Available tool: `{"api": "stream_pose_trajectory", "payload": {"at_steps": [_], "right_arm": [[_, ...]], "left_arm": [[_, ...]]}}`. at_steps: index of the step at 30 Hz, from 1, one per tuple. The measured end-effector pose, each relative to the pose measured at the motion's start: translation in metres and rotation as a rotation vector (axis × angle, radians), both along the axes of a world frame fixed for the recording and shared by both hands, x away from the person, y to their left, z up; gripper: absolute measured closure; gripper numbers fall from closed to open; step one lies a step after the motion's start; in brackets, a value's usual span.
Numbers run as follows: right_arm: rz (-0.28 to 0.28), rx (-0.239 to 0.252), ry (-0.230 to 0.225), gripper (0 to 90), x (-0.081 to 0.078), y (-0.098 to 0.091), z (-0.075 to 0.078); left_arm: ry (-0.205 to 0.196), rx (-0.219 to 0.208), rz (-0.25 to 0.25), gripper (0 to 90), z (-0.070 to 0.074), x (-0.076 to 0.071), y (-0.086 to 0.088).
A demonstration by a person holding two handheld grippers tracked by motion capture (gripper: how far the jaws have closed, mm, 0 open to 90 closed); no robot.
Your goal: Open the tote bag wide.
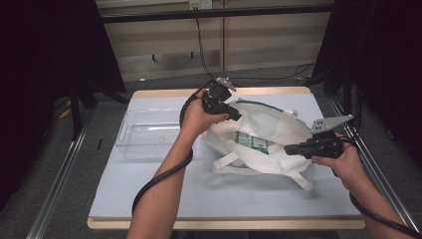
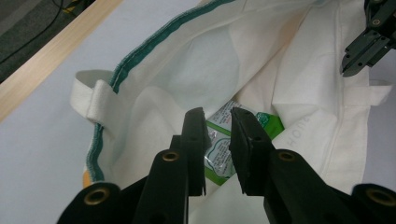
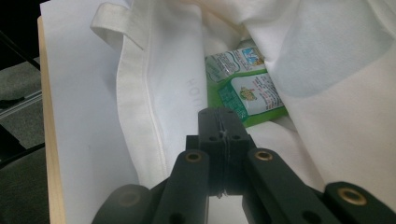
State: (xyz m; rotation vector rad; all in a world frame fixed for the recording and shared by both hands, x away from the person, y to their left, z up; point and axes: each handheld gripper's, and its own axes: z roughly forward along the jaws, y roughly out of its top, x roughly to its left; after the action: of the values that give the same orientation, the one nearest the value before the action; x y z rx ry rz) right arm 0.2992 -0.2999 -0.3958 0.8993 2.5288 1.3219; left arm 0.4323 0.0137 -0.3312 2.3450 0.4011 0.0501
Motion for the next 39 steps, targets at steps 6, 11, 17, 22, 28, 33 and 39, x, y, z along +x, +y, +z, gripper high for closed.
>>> {"api": "stream_pose_trajectory", "payload": {"at_steps": [6, 11, 17, 22, 28, 33, 39], "right_arm": [[-0.010, -0.002, -0.002, 89.9, 0.001, -0.001, 0.000], [-0.018, -0.009, 0.000, 90.0, 0.003, 0.001, 0.000], [-0.031, -0.021, -0.006, 90.0, 0.005, -0.001, 0.002], [-0.040, -0.026, -0.010, 90.0, 0.007, -0.005, 0.003], [-0.054, -0.029, -0.004, 90.0, 0.007, -0.010, 0.001], [-0.052, -0.028, -0.003, 90.0, 0.008, -0.010, 0.001], [-0.050, -0.032, -0.006, 90.0, 0.011, -0.010, 0.005]], "left_arm": [[0.007, -0.017, -0.005, 78.8, -0.006, -0.003, -0.002], [0.024, -0.013, -0.019, 80.9, -0.011, -0.006, -0.004], [0.042, -0.026, -0.038, 82.9, -0.020, -0.011, -0.005], [0.042, -0.022, -0.051, 82.9, -0.025, -0.013, -0.009], [0.051, -0.008, -0.047, 82.9, -0.033, -0.016, -0.010], [0.043, -0.011, -0.038, 83.5, -0.037, -0.018, -0.010], [0.043, 0.019, -0.040, 83.5, -0.043, -0.019, -0.011]]}}
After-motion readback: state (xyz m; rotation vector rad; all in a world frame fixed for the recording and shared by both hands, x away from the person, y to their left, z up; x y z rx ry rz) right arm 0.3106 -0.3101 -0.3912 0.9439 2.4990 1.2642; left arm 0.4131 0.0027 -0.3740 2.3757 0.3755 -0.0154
